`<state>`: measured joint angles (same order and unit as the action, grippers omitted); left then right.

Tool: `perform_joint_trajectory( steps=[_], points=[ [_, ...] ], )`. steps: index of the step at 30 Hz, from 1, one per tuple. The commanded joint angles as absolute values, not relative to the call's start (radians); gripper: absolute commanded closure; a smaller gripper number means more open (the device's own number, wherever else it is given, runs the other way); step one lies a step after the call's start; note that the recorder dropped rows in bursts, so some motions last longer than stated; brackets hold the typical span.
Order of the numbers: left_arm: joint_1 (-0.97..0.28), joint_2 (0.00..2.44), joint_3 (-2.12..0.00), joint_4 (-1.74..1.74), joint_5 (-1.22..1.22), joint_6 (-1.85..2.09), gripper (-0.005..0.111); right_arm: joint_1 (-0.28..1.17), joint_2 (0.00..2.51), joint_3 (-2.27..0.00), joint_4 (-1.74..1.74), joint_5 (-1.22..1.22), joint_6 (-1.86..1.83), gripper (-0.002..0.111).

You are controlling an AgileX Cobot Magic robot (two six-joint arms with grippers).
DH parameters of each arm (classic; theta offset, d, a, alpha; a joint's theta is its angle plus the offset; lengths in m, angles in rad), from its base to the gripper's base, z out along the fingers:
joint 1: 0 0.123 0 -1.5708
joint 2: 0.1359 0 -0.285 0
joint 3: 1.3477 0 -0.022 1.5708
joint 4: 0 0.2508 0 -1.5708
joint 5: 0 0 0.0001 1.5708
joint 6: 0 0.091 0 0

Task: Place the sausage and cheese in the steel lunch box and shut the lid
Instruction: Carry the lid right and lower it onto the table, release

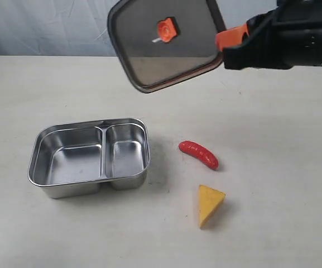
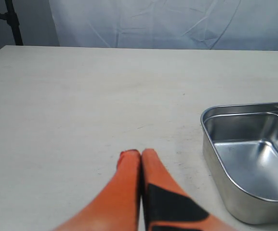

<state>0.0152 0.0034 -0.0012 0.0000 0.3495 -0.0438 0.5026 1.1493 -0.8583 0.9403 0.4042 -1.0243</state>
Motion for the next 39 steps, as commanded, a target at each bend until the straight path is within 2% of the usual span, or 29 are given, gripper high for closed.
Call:
perform_joint_trajectory(
  steps=[1, 5, 8, 11, 19, 28, 29, 31, 36, 37, 39],
  points=[
    [0.017, 0.0, 0.0, 0.006, 0.337, -0.045, 0.107, 0.501, 1.08, -0.863, 0.252, 0.471, -0.653, 0.109],
    [0.017, 0.0, 0.0, 0.006, 0.337, -0.045, 0.107, 0.501, 1.084, -0.857, -0.481, 0.658, -0.145, 0.109],
    [0.017, 0.0, 0.0, 0.006, 0.337, -0.045, 0.107, 0.501, 1.112, -0.857, -0.616, 0.759, -0.112, 0.109],
    [0.017, 0.0, 0.0, 0.006, 0.337, -0.045, 0.107, 0.501, 1.175, -0.857, -0.601, 0.85, -0.125, 0.109],
    [0.017, 0.0, 0.0, 0.006, 0.337, -0.045, 0.107, 0.501, 1.405, -0.857, -0.173, 1.013, -0.187, 0.109],
    [0.017, 0.0, 0.0, 0.006, 0.337, -0.045, 0.107, 0.501, 1.63, -0.857, 0.069, 0.999, -0.184, 0.108],
    [0.017, 0.0, 0.0, 0.006, 0.337, -0.045, 0.107, 0.501, 1.649, -0.857, 0.092, 0.994, -0.184, 0.106],
    [0.017, 0.0, 0.0, 0.006, 0.337, -0.045, 0.107, 0.501, 1.676, -0.857, 0.143, 0.978, -0.184, 0.093],
    [0.017, 0.0, 0.0, 0.006, 0.337, -0.045, 0.107, 0.501, 1.691, -0.857, 0.186, 0.935, -0.184, 0.043],
    [0.017, 0.0, 0.0, 0.006, 0.337, -0.045, 0.107, 0.501, 1.691, -0.857, 0.197, 0.935, -0.184, 0.041],
    [0.017, 0.0, 0.0, 0.006, 0.337, -0.045, 0.107, 0.501, 1.691, -0.86, 0.206, 0.922, -0.184, 0.046]
  ],
)
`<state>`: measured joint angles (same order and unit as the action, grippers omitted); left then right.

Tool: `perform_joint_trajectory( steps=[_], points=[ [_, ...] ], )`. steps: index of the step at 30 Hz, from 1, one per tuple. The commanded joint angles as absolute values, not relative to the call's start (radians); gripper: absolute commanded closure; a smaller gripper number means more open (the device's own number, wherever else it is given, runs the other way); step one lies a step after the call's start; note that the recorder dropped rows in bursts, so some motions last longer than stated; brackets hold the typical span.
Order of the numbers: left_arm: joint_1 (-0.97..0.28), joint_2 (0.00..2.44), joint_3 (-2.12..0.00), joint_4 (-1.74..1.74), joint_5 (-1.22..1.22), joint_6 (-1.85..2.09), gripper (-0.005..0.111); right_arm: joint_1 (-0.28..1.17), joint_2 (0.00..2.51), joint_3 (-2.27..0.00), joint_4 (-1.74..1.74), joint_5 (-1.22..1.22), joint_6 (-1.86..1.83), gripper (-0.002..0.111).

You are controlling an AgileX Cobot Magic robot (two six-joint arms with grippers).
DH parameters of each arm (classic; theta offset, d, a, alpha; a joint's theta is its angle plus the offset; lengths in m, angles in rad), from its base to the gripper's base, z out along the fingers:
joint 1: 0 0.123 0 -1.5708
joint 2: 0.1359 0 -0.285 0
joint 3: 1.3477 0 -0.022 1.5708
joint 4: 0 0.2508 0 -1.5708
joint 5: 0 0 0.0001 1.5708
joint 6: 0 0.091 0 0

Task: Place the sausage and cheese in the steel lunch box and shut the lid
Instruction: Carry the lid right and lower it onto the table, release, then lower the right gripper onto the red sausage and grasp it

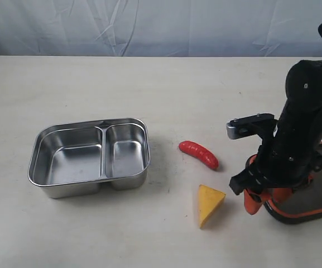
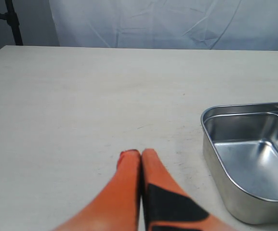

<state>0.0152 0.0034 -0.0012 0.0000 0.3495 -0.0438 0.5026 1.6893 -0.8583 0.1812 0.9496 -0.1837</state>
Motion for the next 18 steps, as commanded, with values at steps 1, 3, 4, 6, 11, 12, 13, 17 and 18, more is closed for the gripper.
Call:
perform_joint_trajectory(
  steps=[1, 3, 4, 6, 11, 12, 13, 17, 18],
  points=[
    [0.017, 0.0, 0.0, 0.006, 0.337, -0.045, 0.107, 0.501, 1.691, -0.863, 0.208, 0.908, -0.184, 0.049],
    [0.017, 0.0, 0.0, 0.006, 0.337, -0.045, 0.107, 0.501, 1.691, -0.882, 0.216, 0.862, -0.184, 0.056],
    [0.017, 0.0, 0.0, 0.006, 0.337, -0.045, 0.107, 0.501, 1.691, -0.894, 0.223, 0.835, -0.184, 0.057],
    [0.017, 0.0, 0.0, 0.006, 0.337, -0.045, 0.107, 0.501, 1.691, -0.924, 0.227, 0.776, -0.184, 0.056],
    [0.017, 0.0, 0.0, 0.006, 0.337, -0.045, 0.107, 0.501, 1.707, -1.005, 0.222, 0.694, -0.19, 0.049],
    [0.017, 0.0, 0.0, 0.006, 0.337, -0.045, 0.107, 0.501, 1.722, -1.027, 0.214, 0.692, -0.19, 0.049],
    [0.017, 0.0, 0.0, 0.006, 0.337, -0.045, 0.107, 0.501, 1.74, -1.049, 0.209, 0.692, -0.19, 0.049],
    [0.017, 0.0, 0.0, 0.006, 0.337, -0.045, 0.107, 0.527, 1.828, -1.12, 0.188, 0.703, -0.225, 0.049],
    [0.017, 0.0, 0.0, 0.006, 0.337, -0.045, 0.107, 0.54, 1.85, -1.135, 0.174, 0.703, -0.227, 0.049]
  ],
)
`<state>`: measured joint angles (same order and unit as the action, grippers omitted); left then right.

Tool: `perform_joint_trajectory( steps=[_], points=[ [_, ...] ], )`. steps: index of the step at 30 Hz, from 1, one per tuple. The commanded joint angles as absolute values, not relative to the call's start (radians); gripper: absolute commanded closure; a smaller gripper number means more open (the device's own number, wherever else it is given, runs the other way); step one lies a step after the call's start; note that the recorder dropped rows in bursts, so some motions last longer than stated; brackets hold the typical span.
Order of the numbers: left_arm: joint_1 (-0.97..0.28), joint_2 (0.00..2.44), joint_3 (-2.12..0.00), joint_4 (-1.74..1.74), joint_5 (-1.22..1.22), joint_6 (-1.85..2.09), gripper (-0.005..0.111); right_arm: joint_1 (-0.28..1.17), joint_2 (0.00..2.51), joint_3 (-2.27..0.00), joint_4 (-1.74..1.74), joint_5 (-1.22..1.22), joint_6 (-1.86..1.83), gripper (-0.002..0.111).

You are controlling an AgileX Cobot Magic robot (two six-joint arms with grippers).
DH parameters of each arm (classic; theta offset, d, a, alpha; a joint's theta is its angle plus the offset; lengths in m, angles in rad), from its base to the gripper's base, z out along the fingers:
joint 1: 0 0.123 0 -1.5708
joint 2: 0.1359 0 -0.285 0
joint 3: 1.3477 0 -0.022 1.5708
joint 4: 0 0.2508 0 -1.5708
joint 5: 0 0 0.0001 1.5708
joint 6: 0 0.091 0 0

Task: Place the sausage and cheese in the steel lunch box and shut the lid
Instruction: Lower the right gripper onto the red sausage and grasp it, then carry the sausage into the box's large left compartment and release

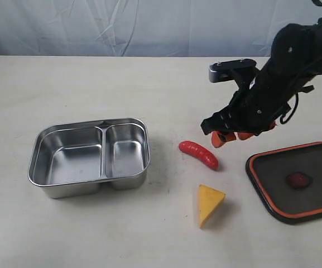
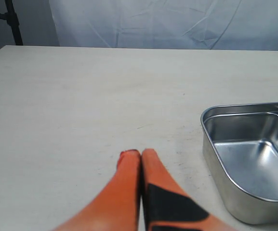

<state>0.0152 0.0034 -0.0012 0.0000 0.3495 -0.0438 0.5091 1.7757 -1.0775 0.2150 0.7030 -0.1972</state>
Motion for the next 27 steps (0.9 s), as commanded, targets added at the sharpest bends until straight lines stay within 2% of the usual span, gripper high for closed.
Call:
perform_joint_trajectory(
  steps=[1, 12, 14, 15, 17, 18, 19, 27],
  points=[
    [0.017, 0.0, 0.0, 0.006, 0.337, -0.045, 0.107, 0.552, 1.871, -1.147, 0.154, 0.7, -0.227, 0.049],
    [0.017, 0.0, 0.0, 0.006, 0.337, -0.045, 0.107, 0.605, 2.029, -1.203, 0.052, 0.656, -0.207, 0.05],
    [0.017, 0.0, 0.0, 0.006, 0.337, -0.045, 0.107, 0.607, 2.039, -1.203, 0.042, 0.659, -0.207, 0.057],
    [0.017, 0.0, 0.0, 0.006, 0.337, -0.045, 0.107, 0.607, 2.039, -1.203, 0.042, 0.664, -0.207, 0.065],
    [0.017, 0.0, 0.0, 0.006, 0.337, -0.045, 0.107, 0.607, 2.039, -1.203, 0.042, 0.684, -0.207, 0.085],
    [0.017, 0.0, 0.0, 0.006, 0.337, -0.045, 0.107, 0.607, 2.039, -1.203, 0.042, 0.699, -0.207, 0.099],
    [0.017, 0.0, 0.0, 0.006, 0.337, -0.045, 0.107, 0.607, 2.037, -1.203, 0.042, 0.718, -0.207, 0.109],
    [0.017, 0.0, 0.0, 0.006, 0.337, -0.045, 0.107, 0.624, 1.914, -1.203, 0.141, 0.785, -0.207, 0.108]
  ],
)
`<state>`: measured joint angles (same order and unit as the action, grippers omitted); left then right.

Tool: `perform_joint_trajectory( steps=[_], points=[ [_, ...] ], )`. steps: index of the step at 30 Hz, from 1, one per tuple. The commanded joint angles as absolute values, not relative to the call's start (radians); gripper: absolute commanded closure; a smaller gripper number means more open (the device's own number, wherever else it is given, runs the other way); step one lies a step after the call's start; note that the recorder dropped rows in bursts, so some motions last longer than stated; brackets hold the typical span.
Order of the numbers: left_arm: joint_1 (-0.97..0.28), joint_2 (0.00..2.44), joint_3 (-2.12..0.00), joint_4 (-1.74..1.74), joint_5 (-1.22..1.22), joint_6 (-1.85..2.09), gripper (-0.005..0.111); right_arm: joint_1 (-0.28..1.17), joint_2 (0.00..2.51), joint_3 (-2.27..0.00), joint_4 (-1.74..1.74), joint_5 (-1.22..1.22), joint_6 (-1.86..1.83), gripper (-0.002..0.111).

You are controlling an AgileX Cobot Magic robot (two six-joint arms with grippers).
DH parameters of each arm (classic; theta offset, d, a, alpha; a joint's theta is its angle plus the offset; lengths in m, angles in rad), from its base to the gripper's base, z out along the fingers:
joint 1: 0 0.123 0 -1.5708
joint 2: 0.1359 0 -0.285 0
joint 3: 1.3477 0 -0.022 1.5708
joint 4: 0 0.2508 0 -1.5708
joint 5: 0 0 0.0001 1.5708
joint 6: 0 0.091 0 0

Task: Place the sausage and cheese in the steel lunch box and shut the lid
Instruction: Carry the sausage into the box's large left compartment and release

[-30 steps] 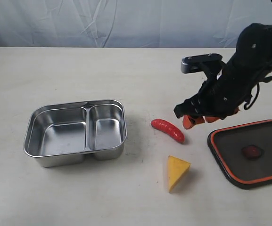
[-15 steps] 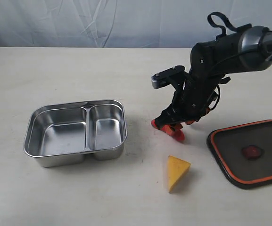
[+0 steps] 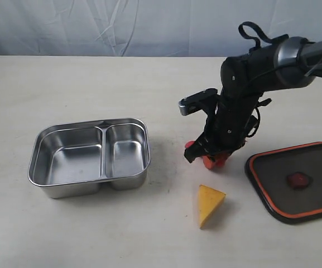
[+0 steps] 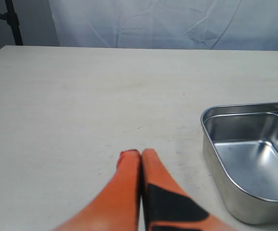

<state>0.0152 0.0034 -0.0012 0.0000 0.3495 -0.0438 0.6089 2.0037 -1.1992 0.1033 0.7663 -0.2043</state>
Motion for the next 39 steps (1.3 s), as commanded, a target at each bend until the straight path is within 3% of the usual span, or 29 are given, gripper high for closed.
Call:
perform_joint_trajectory(
  steps=[1, 9, 19, 28, 39],
  points=[
    [0.017, 0.0, 0.0, 0.006, 0.337, -0.045, 0.107, 0.636, 1.883, -1.203, 0.141, 0.779, -0.203, 0.108],
    [0.017, 0.0, 0.0, 0.006, 0.337, -0.045, 0.107, 0.814, 1.755, -1.291, 0.215, 0.721, -0.183, 0.108],
    [0.017, 0.0, 0.0, 0.006, 0.337, -0.045, 0.107, 1.002, 1.979, -1.582, 0.185, 0.828, -0.183, 0.108],
    [0.017, 0.0, 0.0, 0.006, 0.337, -0.045, 0.107, 1.058, 2.181, -1.765, 0.142, 0.901, -0.183, 0.108],
    [0.017, 0.0, 0.0, 0.006, 0.337, -0.045, 0.107, 1.058, 2.238, -1.79, 0.144, 0.859, -0.183, 0.108]
  ],
)
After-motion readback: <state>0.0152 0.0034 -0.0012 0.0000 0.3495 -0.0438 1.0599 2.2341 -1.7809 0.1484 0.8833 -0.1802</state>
